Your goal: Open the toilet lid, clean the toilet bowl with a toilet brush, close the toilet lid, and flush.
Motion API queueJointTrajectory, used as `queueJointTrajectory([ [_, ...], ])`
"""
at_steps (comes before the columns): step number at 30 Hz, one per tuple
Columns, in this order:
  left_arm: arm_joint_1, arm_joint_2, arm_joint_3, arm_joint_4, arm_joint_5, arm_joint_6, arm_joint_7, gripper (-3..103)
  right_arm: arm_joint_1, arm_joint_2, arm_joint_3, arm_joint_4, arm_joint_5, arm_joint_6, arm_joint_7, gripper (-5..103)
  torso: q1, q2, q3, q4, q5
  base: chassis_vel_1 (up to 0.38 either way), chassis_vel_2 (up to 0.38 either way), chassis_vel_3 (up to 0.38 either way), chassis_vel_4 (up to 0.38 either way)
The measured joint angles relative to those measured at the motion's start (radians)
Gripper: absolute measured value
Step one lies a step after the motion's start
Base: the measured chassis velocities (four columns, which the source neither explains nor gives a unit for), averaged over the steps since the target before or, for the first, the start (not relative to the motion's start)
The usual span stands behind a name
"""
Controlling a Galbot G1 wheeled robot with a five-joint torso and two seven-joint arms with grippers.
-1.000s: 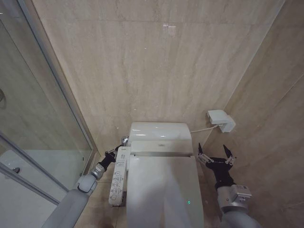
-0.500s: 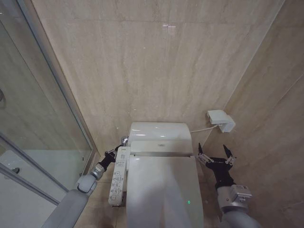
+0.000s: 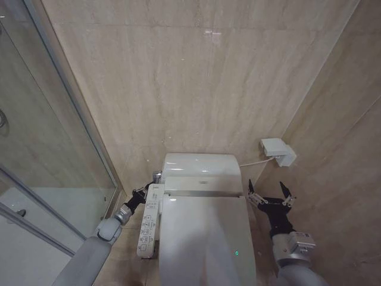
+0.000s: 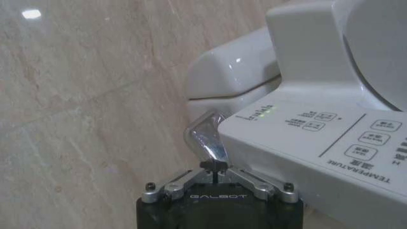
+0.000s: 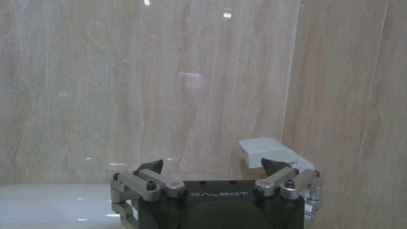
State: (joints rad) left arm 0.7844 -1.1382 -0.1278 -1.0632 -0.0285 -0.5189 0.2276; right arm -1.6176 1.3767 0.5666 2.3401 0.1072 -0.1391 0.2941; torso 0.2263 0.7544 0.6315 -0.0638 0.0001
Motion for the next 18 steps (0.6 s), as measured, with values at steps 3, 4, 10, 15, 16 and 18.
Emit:
queueJointTrajectory([
  [3,0.002,-0.001,-0.003,-0.001,0.000,0.000,0.000,0,0.000,0.000,0.000,0.000,0.000,0.000,0.000,100,0.000,0.000,0.000,-0.0001,0.0000,0.000,0.000,0.000,0.000],
  [4,0.005,-0.003,-0.008,-0.001,0.000,0.000,0.000,0,0.000,0.000,0.000,0.000,0.000,0.000,0.000,100,0.000,0.000,0.000,-0.0002,0.0000,0.000,0.000,0.000,0.000],
  [10,0.062,-0.016,-0.088,-0.044,-0.003,0.006,-0.008,0,0.000,0.000,0.000,0.000,0.000,0.000,0.000,100,0.000,0.000,0.000,-0.0020,-0.0010,0.000,0.000,0.000,0.000],
  [15,0.118,-0.014,-0.154,-0.106,-0.019,0.022,-0.025,0,0.000,0.000,0.000,0.000,0.000,0.000,0.000,100,0.000,0.000,0.000,-0.0017,-0.0008,0.000,0.000,0.000,0.000],
  [16,0.135,-0.013,-0.175,-0.123,-0.023,0.025,-0.029,0,0.000,0.000,0.000,0.000,0.000,0.000,0.000,100,0.000,0.000,0.000,-0.0017,-0.0005,0.000,0.000,0.000,0.000],
  [18,0.158,-0.011,-0.202,-0.143,-0.026,0.028,-0.034,0,0.000,0.000,0.000,0.000,0.000,0.000,0.000,100,0.000,0.000,0.000,-0.0013,-0.0003,0.000,0.000,0.000,0.000],
])
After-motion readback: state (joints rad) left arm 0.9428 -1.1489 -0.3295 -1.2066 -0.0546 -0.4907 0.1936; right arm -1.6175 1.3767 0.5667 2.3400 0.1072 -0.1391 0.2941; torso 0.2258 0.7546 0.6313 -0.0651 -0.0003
